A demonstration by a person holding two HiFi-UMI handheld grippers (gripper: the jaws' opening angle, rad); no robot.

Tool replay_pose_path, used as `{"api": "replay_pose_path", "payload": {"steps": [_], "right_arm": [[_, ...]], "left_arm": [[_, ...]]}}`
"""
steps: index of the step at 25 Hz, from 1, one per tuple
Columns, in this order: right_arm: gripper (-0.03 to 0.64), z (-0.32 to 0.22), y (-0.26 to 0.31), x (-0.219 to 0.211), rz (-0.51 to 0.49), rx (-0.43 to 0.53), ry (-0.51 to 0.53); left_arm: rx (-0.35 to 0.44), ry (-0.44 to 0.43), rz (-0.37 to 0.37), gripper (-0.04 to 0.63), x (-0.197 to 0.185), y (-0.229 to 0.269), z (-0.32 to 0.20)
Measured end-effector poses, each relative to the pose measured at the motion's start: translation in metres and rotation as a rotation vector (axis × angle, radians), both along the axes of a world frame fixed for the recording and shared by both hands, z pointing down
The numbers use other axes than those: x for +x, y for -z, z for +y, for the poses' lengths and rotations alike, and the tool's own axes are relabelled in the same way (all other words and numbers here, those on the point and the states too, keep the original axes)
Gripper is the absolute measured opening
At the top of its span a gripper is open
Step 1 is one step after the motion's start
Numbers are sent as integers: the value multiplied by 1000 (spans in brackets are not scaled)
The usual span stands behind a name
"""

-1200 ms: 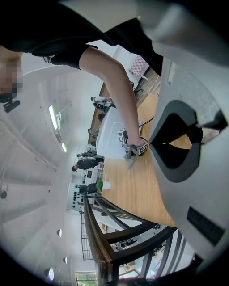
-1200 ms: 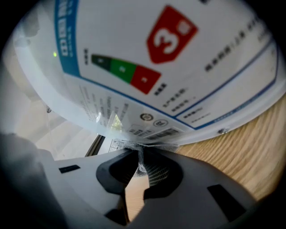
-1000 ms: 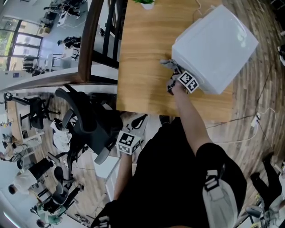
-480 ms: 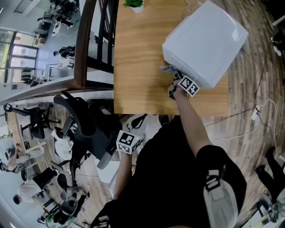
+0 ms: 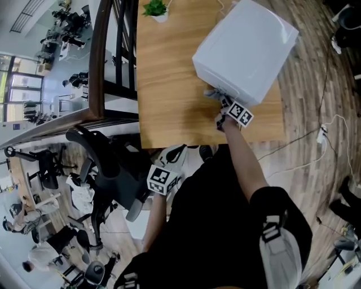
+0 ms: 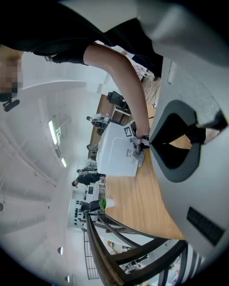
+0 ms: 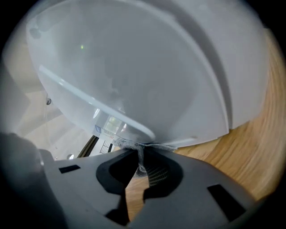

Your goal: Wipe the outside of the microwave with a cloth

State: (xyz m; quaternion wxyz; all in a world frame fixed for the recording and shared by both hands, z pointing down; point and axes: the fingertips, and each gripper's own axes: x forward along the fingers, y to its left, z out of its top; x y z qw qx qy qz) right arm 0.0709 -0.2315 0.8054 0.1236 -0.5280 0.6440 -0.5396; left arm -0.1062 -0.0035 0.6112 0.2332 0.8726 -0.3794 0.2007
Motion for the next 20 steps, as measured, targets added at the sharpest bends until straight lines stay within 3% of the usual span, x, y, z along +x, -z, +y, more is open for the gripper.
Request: {"api": "replay_pose_path", "payload": {"steps": [5, 20], "right_arm": [[37, 16, 1, 21, 13, -7, -23], [37, 57, 9, 75, 59, -6, -90]], "left_arm": [[46, -42, 6, 2, 7, 3, 0], [53, -113, 30, 2, 21, 8, 11]]}}
